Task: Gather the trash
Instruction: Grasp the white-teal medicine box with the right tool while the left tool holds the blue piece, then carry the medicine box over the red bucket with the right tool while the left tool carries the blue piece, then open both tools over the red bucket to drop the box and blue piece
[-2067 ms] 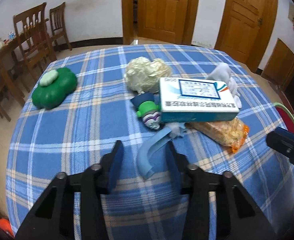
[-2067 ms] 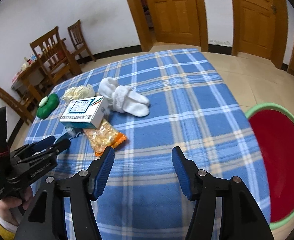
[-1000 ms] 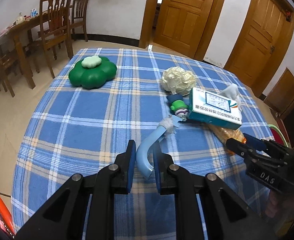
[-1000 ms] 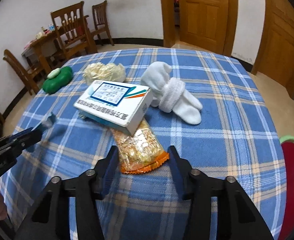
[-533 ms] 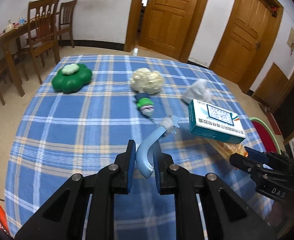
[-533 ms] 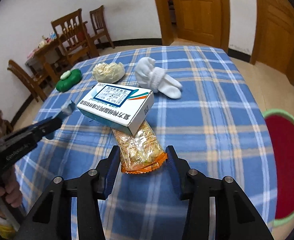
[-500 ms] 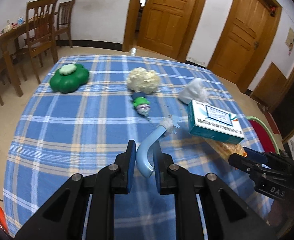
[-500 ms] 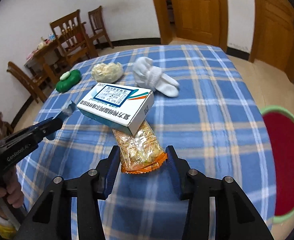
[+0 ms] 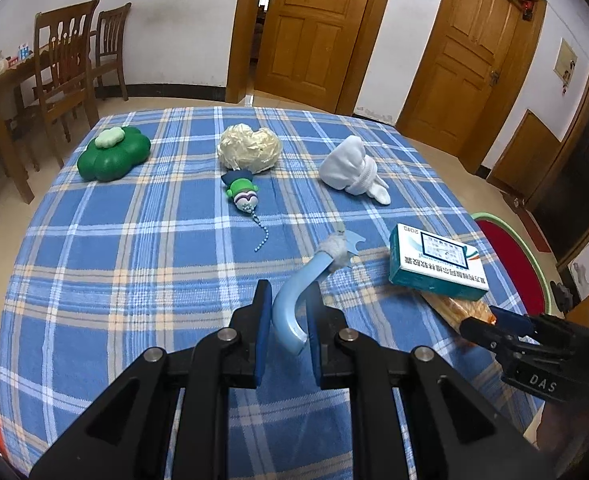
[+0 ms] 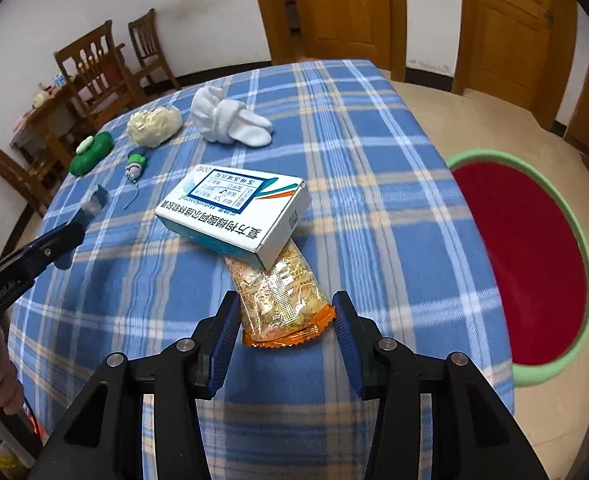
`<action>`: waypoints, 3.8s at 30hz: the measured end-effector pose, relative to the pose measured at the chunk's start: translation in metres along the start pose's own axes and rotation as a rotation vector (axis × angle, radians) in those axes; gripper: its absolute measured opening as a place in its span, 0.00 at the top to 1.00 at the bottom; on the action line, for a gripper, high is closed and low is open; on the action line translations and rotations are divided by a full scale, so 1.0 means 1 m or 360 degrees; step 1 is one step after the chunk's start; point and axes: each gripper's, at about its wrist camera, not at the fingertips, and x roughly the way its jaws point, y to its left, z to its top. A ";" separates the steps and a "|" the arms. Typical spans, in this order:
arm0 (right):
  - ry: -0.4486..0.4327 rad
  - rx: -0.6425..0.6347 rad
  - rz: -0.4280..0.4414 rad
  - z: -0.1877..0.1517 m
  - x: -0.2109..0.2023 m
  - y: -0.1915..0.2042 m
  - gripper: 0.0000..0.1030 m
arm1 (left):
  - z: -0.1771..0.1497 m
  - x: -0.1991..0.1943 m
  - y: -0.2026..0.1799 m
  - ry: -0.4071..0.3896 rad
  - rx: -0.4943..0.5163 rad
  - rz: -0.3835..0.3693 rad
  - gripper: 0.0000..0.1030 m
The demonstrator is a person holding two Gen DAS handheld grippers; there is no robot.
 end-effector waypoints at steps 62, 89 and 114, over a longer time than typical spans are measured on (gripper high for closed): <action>0.0052 -0.0684 0.0221 0.016 0.037 0.094 0.49 | 0.007 -0.010 0.038 0.0032 -0.0196 0.0075 0.84; -0.0293 0.0063 0.0026 0.011 -0.054 -0.053 0.50 | 0.045 0.009 -0.057 0.0041 0.0100 -0.0162 0.84; -0.0267 0.0606 -0.0249 -0.030 -0.050 -0.190 0.48 | 0.051 0.083 -0.232 0.0231 0.0616 -0.0342 0.84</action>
